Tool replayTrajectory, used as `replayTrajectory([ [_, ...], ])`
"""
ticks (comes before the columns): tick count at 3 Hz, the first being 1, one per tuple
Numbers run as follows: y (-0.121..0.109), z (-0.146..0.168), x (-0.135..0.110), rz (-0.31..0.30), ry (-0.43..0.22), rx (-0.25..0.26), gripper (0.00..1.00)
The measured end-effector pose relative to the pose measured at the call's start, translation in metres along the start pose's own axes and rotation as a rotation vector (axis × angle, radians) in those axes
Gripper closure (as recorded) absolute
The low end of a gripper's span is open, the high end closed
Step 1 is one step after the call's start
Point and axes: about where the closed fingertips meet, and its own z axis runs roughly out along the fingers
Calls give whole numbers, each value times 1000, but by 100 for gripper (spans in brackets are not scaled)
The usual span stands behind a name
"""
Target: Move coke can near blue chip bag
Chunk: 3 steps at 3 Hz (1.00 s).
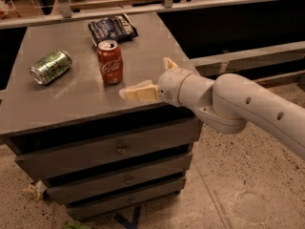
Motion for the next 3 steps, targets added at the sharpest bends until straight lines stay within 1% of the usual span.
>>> replayTrajectory([
  [1, -7, 23, 1, -24, -17, -11, 0],
  [2, -13, 43, 4, -34, -27, -25, 0],
  [3, -17, 63, 3, -36, -44, -58, 0],
])
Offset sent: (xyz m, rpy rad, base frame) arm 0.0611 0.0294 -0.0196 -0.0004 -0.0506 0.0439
